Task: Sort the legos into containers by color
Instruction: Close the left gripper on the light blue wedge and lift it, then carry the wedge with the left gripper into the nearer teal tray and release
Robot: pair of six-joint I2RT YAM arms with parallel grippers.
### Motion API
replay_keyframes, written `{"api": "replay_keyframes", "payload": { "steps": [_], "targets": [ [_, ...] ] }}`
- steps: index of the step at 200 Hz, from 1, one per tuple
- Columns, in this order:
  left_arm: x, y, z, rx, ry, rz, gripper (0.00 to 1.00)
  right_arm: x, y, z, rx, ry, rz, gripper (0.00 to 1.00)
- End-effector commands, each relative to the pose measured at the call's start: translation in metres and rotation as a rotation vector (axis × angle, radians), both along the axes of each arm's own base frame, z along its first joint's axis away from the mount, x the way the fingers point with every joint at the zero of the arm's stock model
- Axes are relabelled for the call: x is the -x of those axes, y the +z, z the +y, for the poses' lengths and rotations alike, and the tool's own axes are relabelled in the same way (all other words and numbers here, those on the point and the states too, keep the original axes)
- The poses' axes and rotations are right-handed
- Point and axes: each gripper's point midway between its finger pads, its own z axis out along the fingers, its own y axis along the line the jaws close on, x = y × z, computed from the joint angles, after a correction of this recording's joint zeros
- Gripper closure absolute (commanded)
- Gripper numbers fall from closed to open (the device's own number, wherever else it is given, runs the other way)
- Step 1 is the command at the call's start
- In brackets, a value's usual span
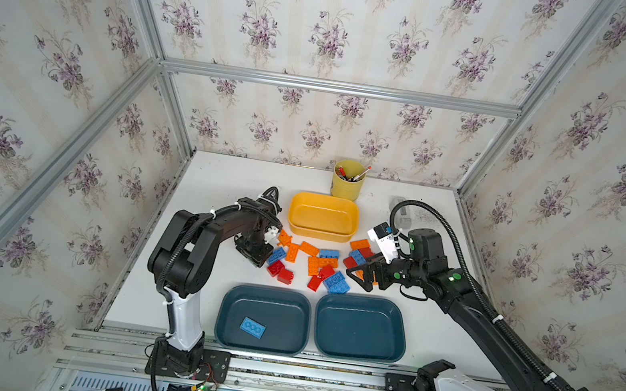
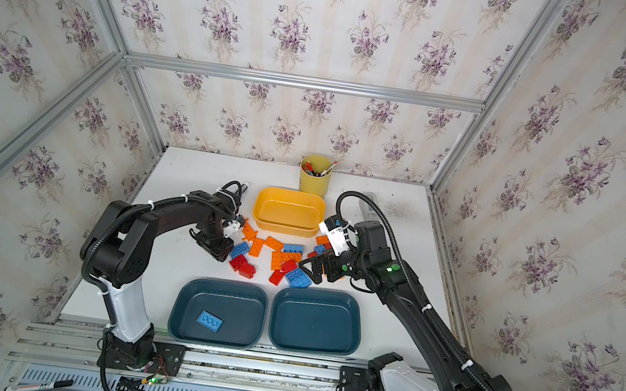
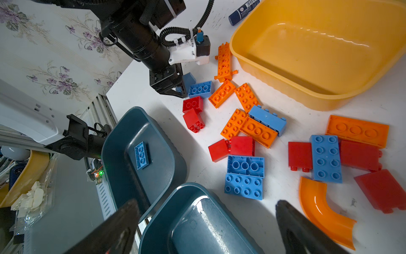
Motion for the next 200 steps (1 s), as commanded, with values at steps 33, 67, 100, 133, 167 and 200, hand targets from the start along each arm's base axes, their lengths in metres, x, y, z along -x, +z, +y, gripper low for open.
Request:
{"api": "replay_keyframes", "payload": {
  "steps": [33,67,100,133,167,200],
  "targets": [
    [0.002,0.002,0.001,-0.002,0.003,-0.001,0.62,-0.001,0.005,0.0,-0.009,-0.004,-0.018,0.0],
    [0.002,0.021,0.001,0.011,0.025,-0.036,0.63,-0.001,0.005,0.0,-0.008,-0.005,-0.02,0.0],
    [0.006,0.064,-0.004,0.072,0.083,-0.108,0.63,-0.003,0.009,0.003,-0.022,0.007,-0.024,0.0],
    [0.033,0.102,-0.024,0.142,0.103,-0.147,0.62,-0.004,0.012,0.005,-0.027,0.014,-0.033,0.0],
    [0.081,0.124,-0.043,0.186,0.15,-0.151,0.62,-0.005,0.012,0.007,-0.034,0.025,-0.033,0.0],
    [0.135,0.124,-0.064,0.263,0.197,-0.105,0.62,-0.005,0.011,0.008,-0.038,0.035,-0.036,0.0]
  ]
}}
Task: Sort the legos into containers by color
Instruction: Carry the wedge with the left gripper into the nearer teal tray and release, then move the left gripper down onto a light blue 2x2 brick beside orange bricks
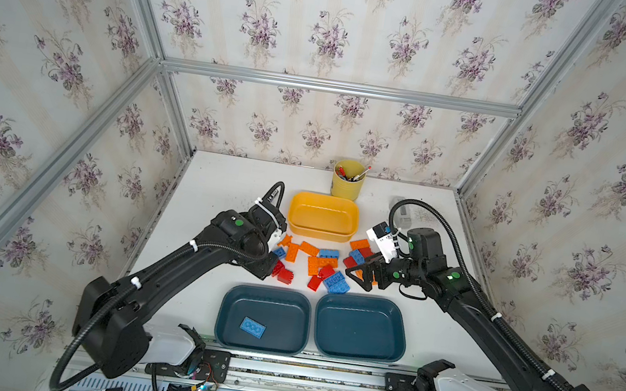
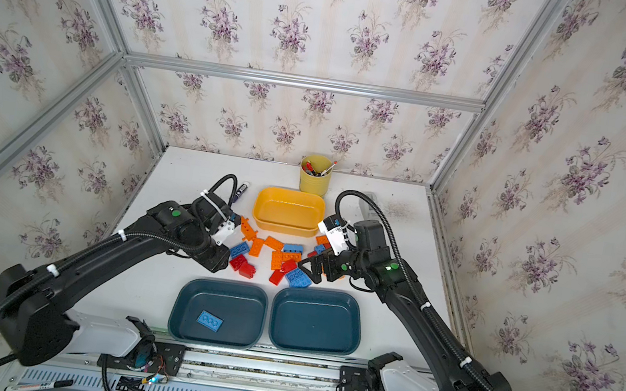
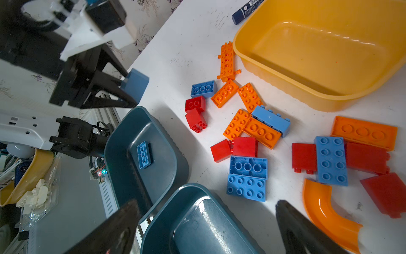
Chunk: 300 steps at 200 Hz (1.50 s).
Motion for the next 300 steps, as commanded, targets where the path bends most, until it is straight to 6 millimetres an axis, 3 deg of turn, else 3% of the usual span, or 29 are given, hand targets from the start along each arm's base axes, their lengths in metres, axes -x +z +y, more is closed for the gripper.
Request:
{"api": "replay_keyframes", "payload": {
  "steps": [1,21,38,61,83,114,133,170,205,236,253,300],
  "targets": [
    [0.039,-0.004,-0.011,0.055,0.099,0.096,0.62,-0.005,0.013,0.005,-0.03,0.019,-0.048,0.0],
    [0.063,-0.004,-0.022,0.105,0.104,0.103,0.62,-0.004,0.011,0.006,-0.03,0.027,-0.048,0.0],
    [0.075,-0.022,-0.033,0.139,0.111,0.134,0.62,-0.005,0.009,0.007,-0.035,0.033,-0.045,0.0],
    [0.082,-0.049,-0.033,0.087,0.125,0.181,0.61,-0.003,0.008,0.007,-0.04,0.034,-0.043,0.0],
    [0.079,-0.061,-0.033,0.038,0.116,0.193,0.55,-0.002,0.007,0.005,-0.026,0.035,-0.048,0.0],
    [0.073,-0.053,-0.038,0.043,0.077,0.17,0.31,-0.001,0.007,0.002,-0.013,0.027,-0.058,0.0],
    [0.067,-0.043,-0.037,0.022,0.061,0.149,0.28,-0.001,0.007,0.001,-0.009,0.022,-0.063,0.0],
    [0.025,-0.013,-0.034,-0.012,0.056,0.04,0.27,-0.004,0.008,0.001,-0.013,0.015,-0.07,0.0],
    [-0.031,-0.007,-0.02,-0.101,0.054,-0.03,0.27,-0.006,0.01,0.002,-0.017,0.01,-0.079,0.0],
    [-0.078,-0.02,-0.01,-0.224,0.028,-0.059,0.28,-0.007,0.009,0.0,-0.014,0.0,-0.081,0.0],
    [-0.095,-0.029,-0.017,-0.225,0.001,-0.056,0.28,-0.006,0.008,-0.001,-0.009,-0.003,-0.081,0.0],
    [-0.107,-0.064,-0.019,-0.249,-0.032,0.004,0.28,-0.007,0.003,-0.005,0.007,-0.016,-0.075,0.0]
  ]
}}
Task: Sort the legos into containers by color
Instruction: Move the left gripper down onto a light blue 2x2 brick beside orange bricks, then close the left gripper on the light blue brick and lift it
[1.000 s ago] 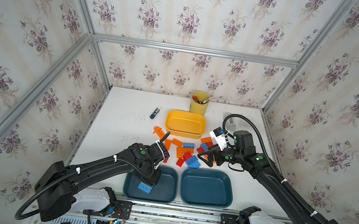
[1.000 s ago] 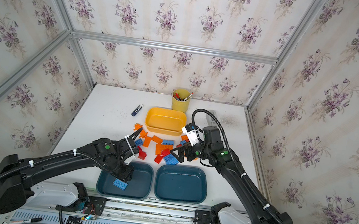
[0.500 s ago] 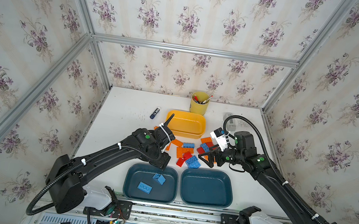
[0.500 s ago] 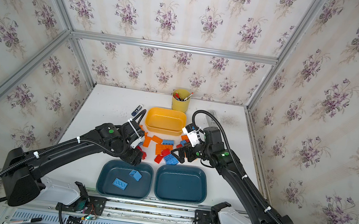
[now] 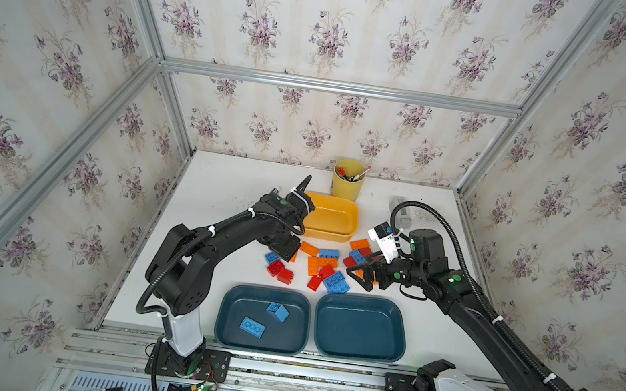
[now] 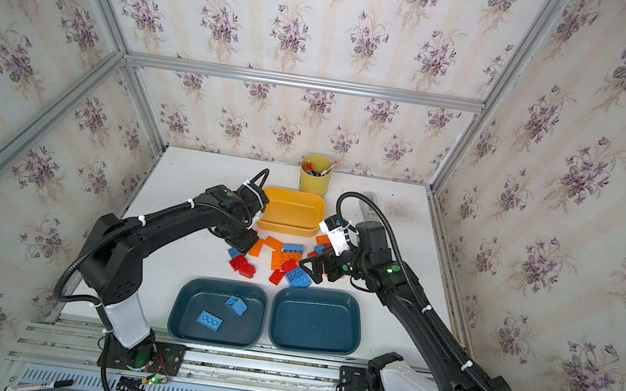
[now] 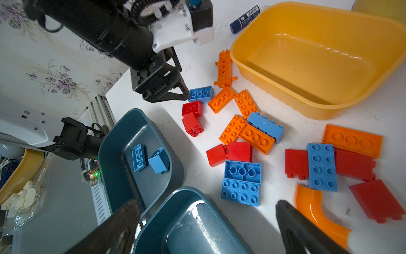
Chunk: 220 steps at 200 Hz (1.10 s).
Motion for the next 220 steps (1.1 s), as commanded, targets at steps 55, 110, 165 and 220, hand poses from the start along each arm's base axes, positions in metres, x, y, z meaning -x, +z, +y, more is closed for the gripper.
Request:
{"api": "replay_keyframes", "payload": {
  "steps": [55,110,165,220],
  "targets": [
    [-0.013,-0.047,0.001,0.009,-0.042,0.037,0.3,-0.001,-0.005,-0.004,0.01,-0.016,-0.002,0.0],
    [-0.026,-0.059,0.003,0.013,-0.004,0.039,0.31,0.0,-0.007,-0.007,0.02,-0.024,-0.002,0.0],
    [-0.031,-0.066,0.013,0.014,0.046,0.042,0.35,-0.001,-0.008,-0.008,0.02,-0.025,0.0,0.0],
    [-0.014,-0.075,0.034,-0.017,0.076,0.081,0.38,-0.002,-0.01,-0.006,0.016,-0.023,0.008,0.0]
  ]
}}
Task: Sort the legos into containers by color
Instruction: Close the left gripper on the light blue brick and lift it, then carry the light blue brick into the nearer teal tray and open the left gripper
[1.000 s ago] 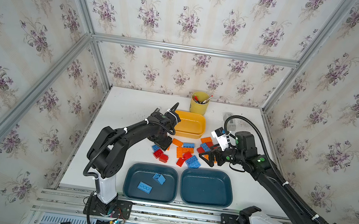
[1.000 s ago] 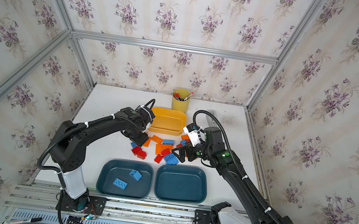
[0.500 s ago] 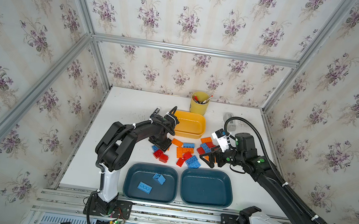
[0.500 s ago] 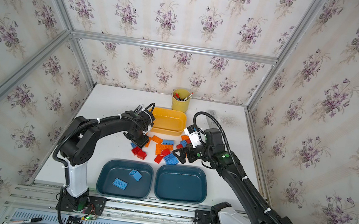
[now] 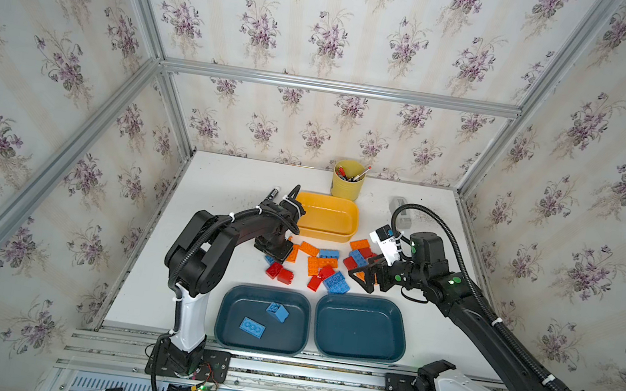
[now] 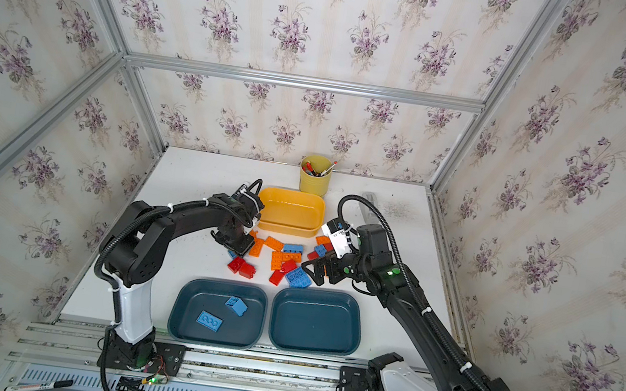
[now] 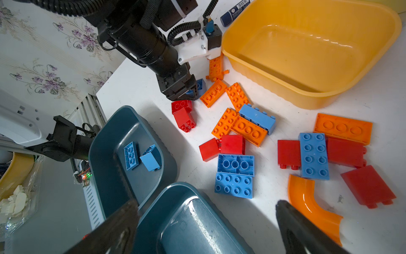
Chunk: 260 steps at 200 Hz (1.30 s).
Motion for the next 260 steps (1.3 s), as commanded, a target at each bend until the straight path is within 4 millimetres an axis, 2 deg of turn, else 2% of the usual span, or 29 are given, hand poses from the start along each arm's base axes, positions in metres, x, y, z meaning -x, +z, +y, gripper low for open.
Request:
{"api": "replay_keyframes", "payload": {
  "steps": [1,16,23,59,96,131,160,180,208,260],
  "targets": [
    [0.004,-0.002,0.011,-0.01,0.03,0.013,0.38,-0.002,0.003,0.002,-0.009,0.008,-0.013,0.0],
    [0.003,-0.001,0.01,0.007,0.033,0.013,0.44,-0.003,0.003,0.003,-0.014,0.01,-0.012,0.0],
    [0.003,0.0,0.009,0.013,0.03,0.011,0.5,-0.003,0.003,0.003,-0.015,0.011,-0.01,0.0],
    [-0.005,0.003,0.0,0.049,0.014,0.005,0.54,-0.004,0.004,0.004,-0.02,0.011,-0.012,0.0],
    [-0.007,0.001,-0.004,0.068,0.012,0.016,0.68,-0.002,0.006,0.002,-0.016,0.008,-0.015,0.0],
    [-0.01,0.021,-0.002,0.077,0.016,-0.035,0.73,-0.001,0.006,0.002,-0.015,0.008,-0.017,0.0],
    [-0.005,0.048,-0.004,0.117,0.031,-0.066,0.72,-0.002,0.007,0.003,-0.022,0.008,-0.018,0.0],
    [0.009,0.071,-0.006,0.148,0.038,-0.073,0.71,-0.002,0.008,0.003,-0.024,0.008,-0.019,0.0],
    [0.05,0.097,-0.017,0.215,0.04,-0.053,0.7,-0.003,0.007,0.005,-0.031,0.013,-0.015,0.0],
    [0.14,0.109,-0.004,0.246,0.153,0.003,0.69,-0.006,0.003,0.008,-0.038,0.021,-0.003,0.0]
  ]
}}
